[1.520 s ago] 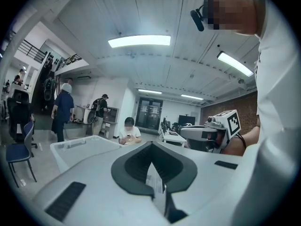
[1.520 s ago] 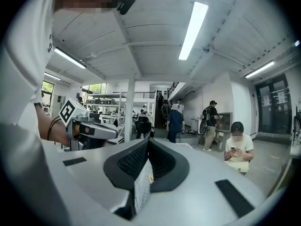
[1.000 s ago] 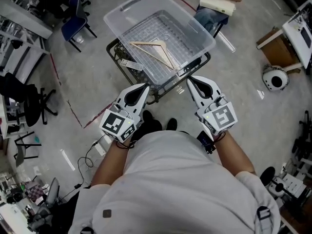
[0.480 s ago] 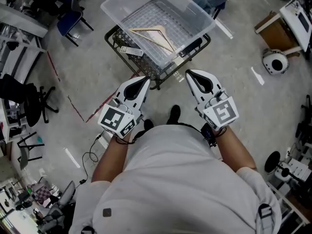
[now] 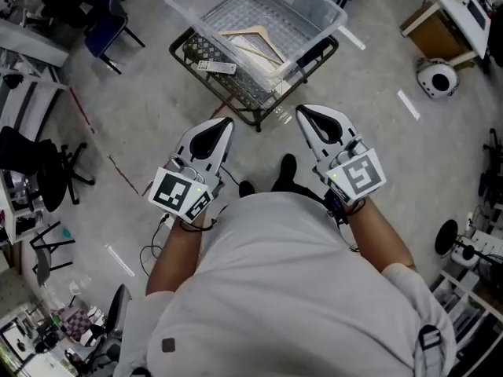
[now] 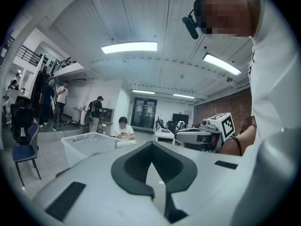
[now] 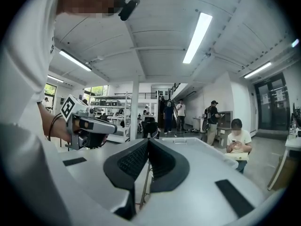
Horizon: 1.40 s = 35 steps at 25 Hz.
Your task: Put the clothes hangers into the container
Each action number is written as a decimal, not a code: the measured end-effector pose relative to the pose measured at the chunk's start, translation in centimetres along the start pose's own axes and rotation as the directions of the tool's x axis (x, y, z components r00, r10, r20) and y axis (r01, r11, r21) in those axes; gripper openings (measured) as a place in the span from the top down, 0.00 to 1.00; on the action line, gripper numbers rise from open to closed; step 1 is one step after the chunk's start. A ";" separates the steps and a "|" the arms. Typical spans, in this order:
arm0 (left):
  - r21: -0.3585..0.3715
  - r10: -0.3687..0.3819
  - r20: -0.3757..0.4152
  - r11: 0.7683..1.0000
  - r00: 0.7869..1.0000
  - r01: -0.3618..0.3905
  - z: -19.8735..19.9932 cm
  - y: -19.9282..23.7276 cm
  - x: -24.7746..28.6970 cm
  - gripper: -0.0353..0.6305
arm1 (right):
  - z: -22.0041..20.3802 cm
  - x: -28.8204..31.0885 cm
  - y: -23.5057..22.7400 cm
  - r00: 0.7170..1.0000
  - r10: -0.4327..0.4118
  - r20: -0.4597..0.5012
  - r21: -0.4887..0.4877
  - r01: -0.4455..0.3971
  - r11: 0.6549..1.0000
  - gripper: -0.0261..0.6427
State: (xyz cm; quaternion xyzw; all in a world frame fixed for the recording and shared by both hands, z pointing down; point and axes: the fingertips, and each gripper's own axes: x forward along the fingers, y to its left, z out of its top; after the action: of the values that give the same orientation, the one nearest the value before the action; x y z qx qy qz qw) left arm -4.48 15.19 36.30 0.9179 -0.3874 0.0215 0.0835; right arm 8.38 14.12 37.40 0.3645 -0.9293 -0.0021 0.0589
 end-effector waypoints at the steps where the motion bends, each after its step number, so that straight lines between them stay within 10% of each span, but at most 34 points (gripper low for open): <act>1: 0.002 -0.005 0.003 1.000 1.000 0.005 0.0 0.1 -0.8 0.92 | 0.1 0.0 0.8 1.000 -0.006 -0.004 0.000 0.006 1.000 0.93; 18: 0.013 -0.050 0.029 0.999 0.998 0.050 -0.9 1.1 -10.1 0.92 | -0.2 -1.0 11.8 0.998 -0.055 -0.016 -0.027 0.055 0.998 0.93; 35: 0.008 -0.070 0.043 0.998 0.997 0.070 -1.1 2.3 -10.5 0.92 | -0.1 -0.1 12.6 0.997 -0.070 -0.018 -0.029 0.070 0.997 0.93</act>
State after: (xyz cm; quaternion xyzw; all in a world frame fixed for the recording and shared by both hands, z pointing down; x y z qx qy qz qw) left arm -13.42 21.27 36.62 0.9314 -0.3566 0.0001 0.0729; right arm -0.06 23.39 38.03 0.3960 -0.9153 -0.0138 0.0725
